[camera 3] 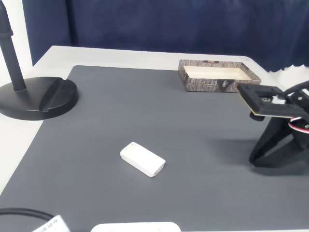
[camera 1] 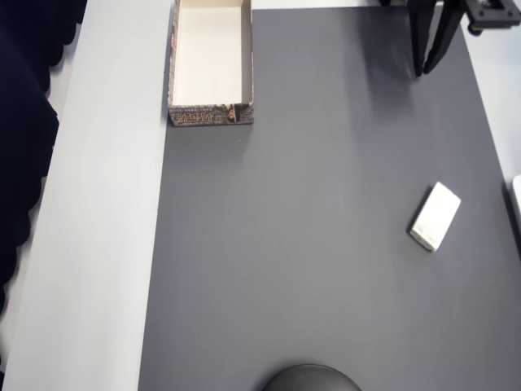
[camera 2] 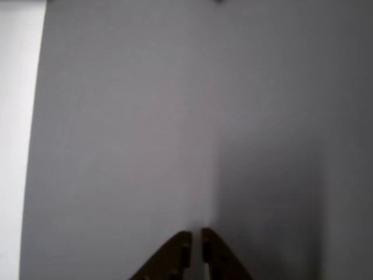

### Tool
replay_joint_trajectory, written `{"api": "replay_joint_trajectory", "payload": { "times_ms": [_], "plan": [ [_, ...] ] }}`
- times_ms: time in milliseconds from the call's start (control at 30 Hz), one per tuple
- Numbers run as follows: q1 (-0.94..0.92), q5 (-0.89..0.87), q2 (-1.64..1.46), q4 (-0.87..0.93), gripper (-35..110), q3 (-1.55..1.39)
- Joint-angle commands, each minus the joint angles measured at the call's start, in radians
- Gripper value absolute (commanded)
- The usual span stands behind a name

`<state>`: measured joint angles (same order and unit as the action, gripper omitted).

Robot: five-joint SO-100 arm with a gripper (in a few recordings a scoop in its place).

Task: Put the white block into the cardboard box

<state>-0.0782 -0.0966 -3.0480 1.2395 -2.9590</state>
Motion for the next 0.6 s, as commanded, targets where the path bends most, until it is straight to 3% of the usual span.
{"api": "replay_joint_trajectory", "payload": {
  "times_ms": [0, 567],
  "plan": [
    [0.003, -0.014, 0.129, -0.057, -1, 0.15],
    [-0.006, 0.091, 0.583, -0.218, 1, 0.445]
  ]
}}
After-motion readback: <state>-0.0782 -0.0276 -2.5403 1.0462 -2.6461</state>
